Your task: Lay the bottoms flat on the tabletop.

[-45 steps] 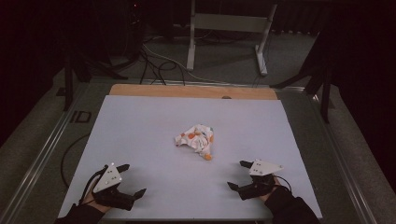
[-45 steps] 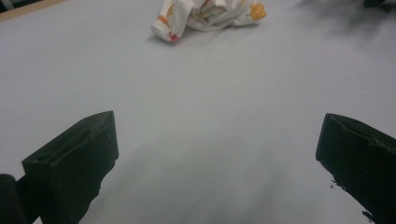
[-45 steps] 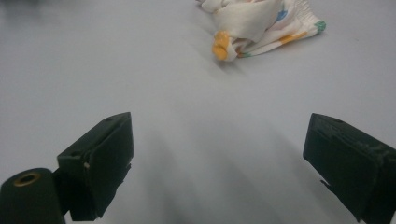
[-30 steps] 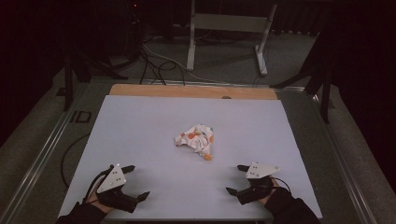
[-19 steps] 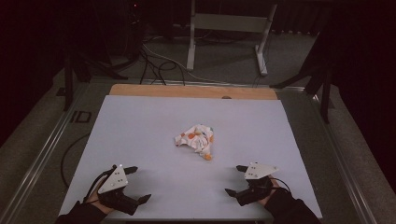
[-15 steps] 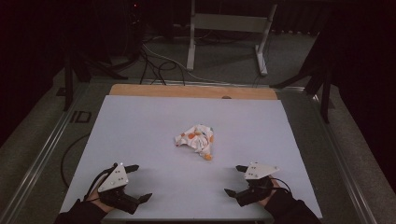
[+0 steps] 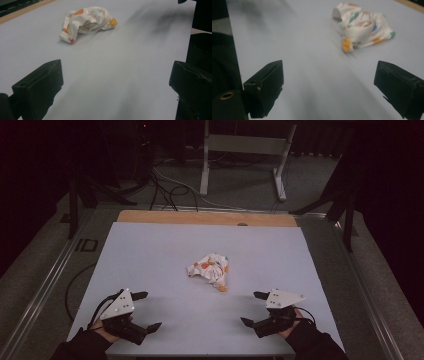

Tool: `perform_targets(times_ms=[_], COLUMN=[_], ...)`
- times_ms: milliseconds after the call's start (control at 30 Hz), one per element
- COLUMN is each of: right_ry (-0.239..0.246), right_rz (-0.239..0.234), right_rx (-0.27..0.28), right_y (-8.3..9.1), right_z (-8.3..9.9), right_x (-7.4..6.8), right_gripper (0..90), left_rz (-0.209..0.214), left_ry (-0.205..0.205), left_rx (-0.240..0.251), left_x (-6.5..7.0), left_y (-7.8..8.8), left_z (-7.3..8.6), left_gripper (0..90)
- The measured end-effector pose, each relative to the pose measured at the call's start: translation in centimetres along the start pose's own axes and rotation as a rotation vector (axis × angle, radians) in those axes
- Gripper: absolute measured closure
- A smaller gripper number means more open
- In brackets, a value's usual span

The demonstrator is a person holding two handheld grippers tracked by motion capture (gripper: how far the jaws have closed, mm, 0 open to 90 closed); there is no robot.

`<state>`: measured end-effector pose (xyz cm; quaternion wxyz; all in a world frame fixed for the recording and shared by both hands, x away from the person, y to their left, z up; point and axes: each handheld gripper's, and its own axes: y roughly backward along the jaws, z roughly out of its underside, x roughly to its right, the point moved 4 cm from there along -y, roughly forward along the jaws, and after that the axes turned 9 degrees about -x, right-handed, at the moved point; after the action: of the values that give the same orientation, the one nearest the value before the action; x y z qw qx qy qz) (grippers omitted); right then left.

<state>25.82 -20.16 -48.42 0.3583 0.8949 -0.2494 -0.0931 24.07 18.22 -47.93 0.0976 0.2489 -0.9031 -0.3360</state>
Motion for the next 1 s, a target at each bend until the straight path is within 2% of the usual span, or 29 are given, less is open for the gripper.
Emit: perform_targets(times_ms=[400, 633, 867, 1000], right_ry=[0.019, 0.029, 0.029, 0.023], right_rz=[0.043, 0.067, 0.085, 0.115], right_rx=[0.028, 0.055, 0.059, 0.062], right_y=[1.4, 2.2, 2.2, 1.6], right_z=[-2.6, -4.7, -6.1, -7.2], right_x=[1.0, 2.0, 2.7, 3.3], right_gripper=[9.1, 9.1, 9.1, 9.1], left_rz=[0.005, -0.002, -0.028, -0.035], left_ry=[-0.011, -0.039, -0.043, -0.045], left_rx=[0.015, 0.009, 0.002, -0.008], left_x=[-0.1, -0.2, -0.5, -0.7], left_y=[0.6, 0.8, 0.4, -0.1], left_z=[-2.1, -3.8, -5.3, -6.2], left_gripper=[0.1, 0.1, 0.1, 0.1])
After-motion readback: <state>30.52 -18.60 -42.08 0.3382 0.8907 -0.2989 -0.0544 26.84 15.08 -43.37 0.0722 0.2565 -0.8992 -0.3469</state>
